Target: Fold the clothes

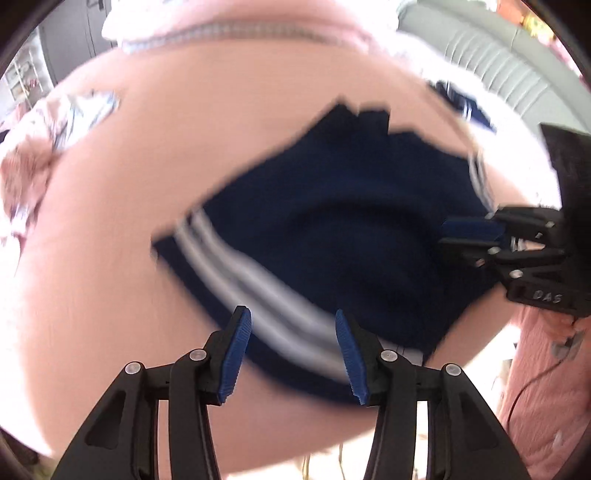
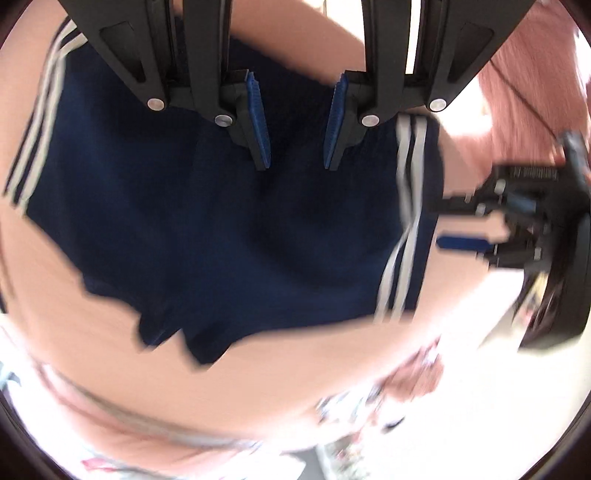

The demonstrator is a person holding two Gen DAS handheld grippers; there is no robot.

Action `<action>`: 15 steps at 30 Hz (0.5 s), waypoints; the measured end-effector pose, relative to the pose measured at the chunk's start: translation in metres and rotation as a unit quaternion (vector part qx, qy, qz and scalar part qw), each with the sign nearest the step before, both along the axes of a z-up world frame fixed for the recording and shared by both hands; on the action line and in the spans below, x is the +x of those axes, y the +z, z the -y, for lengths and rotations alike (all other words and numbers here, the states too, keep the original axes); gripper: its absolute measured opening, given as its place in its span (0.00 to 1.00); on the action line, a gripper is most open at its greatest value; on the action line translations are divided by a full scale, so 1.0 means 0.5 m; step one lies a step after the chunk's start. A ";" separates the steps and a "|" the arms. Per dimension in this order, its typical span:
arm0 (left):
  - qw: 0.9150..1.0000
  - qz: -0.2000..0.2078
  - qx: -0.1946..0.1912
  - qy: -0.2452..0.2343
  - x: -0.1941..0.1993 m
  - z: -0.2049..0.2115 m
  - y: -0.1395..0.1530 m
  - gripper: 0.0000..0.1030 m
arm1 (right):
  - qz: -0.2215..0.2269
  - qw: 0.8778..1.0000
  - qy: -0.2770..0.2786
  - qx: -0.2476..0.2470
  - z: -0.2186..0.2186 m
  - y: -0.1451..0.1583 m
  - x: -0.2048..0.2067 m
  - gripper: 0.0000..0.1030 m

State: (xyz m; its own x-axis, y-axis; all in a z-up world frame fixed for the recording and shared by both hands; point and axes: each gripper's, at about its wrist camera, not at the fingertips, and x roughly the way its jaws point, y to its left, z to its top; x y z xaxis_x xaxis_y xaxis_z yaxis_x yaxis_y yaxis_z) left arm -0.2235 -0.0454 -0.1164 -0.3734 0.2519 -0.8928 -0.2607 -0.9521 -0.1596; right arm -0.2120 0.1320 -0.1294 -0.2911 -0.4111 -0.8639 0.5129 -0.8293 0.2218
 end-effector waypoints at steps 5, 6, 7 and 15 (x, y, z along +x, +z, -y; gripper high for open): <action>0.999 0.022 0.005 0.030 -0.082 0.024 -0.058 0.43 | 0.023 1.000 -0.008 0.001 0.036 -0.026 -0.105 0.29; 0.999 0.025 -0.004 0.033 -0.083 0.031 -0.065 0.43 | 0.026 1.000 0.000 0.015 0.048 -0.036 -0.119 0.29; 0.999 0.021 0.004 0.032 -0.082 0.036 -0.064 0.43 | 0.029 0.999 0.008 0.028 0.061 -0.046 -0.133 0.29; 0.998 -0.014 0.025 0.048 -0.072 0.084 -0.053 0.43 | 0.048 0.996 0.044 0.066 0.140 -0.088 -0.239 0.29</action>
